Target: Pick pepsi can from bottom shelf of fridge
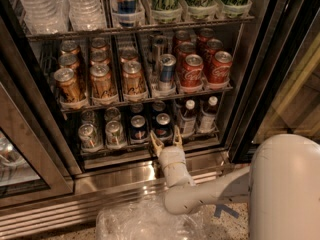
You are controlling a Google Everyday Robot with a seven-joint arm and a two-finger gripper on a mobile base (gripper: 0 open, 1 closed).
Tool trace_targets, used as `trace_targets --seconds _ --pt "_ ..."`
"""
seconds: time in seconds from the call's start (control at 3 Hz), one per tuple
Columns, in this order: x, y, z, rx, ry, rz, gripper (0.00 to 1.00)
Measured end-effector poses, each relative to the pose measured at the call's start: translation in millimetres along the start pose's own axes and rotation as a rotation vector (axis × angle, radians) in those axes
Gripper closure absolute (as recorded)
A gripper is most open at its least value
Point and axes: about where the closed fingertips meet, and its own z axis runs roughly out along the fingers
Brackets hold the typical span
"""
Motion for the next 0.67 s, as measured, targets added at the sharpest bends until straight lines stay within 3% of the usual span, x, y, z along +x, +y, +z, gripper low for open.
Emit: trace_targets --seconds 0.67 --pt "6.9 -4.8 29.1 -0.01 0.016 0.018 0.34"
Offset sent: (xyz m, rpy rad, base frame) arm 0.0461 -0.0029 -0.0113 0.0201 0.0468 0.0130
